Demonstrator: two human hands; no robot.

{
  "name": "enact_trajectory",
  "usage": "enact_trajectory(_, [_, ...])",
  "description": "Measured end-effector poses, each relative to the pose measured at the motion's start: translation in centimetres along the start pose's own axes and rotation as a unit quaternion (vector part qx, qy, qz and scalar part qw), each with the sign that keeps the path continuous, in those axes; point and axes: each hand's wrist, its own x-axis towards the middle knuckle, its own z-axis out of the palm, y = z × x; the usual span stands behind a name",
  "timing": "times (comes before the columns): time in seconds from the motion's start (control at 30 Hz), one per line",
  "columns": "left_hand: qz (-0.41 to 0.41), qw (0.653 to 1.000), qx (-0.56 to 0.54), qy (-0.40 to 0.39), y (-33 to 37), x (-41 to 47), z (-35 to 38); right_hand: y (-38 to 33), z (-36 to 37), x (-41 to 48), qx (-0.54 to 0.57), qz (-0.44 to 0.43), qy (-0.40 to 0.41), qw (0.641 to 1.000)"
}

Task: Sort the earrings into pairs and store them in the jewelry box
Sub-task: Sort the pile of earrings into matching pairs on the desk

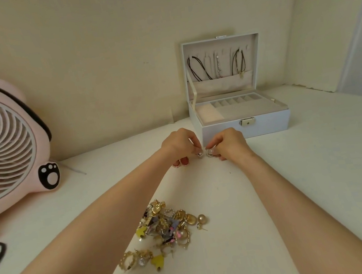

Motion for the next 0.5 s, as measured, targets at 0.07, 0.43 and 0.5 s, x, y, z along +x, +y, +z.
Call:
enact_trajectory(0.07, [-0.005, 1.0, 0.012, -0.011, -0.13, 0.19, -0.21, 0.01, 0.01, 0.07, 0.003, 0.001, -0.002, 1.0])
enact_trajectory(0.43, [0.0, 0.991, 0.135, 0.016, -0.01, -0.17, -0.46, 0.05, -0.06, 0.1, 0.01, -0.002, -0.012, 1.0])
enact_trajectory(0.5, [0.031, 0.988, 0.148, 0.039, 0.16, -0.06, -0.5, 0.01, -0.13, 0.08, 0.011, 0.002, -0.012, 1.0])
